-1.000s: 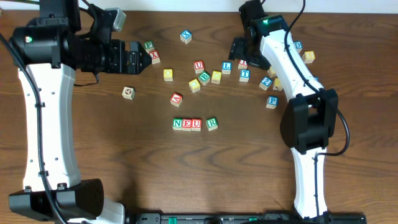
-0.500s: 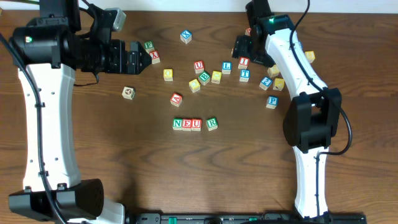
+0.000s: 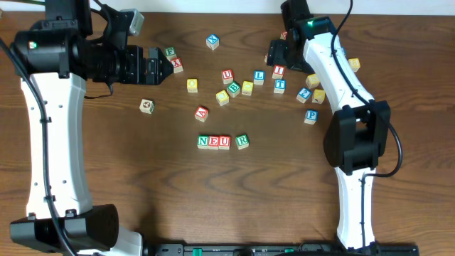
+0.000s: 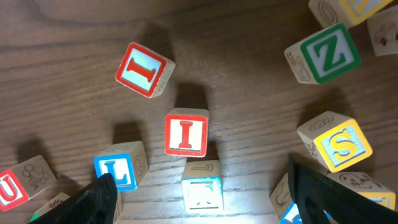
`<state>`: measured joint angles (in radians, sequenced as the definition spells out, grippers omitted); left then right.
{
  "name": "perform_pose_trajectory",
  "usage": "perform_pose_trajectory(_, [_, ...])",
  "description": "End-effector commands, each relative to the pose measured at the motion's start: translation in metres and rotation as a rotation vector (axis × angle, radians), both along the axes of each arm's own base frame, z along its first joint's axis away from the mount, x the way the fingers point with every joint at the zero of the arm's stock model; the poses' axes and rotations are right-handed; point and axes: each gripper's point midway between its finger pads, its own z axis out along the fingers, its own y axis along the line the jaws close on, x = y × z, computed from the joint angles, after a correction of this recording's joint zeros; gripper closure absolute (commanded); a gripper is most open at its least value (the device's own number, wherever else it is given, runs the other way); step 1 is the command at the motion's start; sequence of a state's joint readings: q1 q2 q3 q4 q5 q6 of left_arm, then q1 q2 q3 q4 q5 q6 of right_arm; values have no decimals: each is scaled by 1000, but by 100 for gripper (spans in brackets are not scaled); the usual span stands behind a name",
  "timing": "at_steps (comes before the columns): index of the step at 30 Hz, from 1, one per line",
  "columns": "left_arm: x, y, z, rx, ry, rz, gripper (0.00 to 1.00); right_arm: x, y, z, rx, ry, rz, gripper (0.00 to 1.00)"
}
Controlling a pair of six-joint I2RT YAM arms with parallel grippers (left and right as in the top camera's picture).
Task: Spell out NEURIPS
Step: 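Position the right gripper above the red I block, then lower the open right gripper around the red I block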
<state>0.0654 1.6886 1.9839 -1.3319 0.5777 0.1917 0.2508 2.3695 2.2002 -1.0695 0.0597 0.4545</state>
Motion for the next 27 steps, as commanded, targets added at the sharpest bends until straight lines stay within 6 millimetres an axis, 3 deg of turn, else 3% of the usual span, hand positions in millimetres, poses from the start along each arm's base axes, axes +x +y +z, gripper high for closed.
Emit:
perform_pose_trajectory(1, [-1, 0, 8, -1, -29, -12, 2, 8, -3, 5, -24, -31, 15, 16])
perform_pose_trajectory(10, [-1, 0, 8, -1, -29, -12, 2, 11, 10, 4, -31, -55, 59, 16])
perform_pose_trajectory(18, [-1, 0, 8, -1, -29, -12, 2, 8, 25, -30, -31, -3, 84, 15])
perform_pose_trajectory(27, [-1, 0, 8, -1, -29, -12, 2, 16, 16, -29, -81, -36, 57, 17])
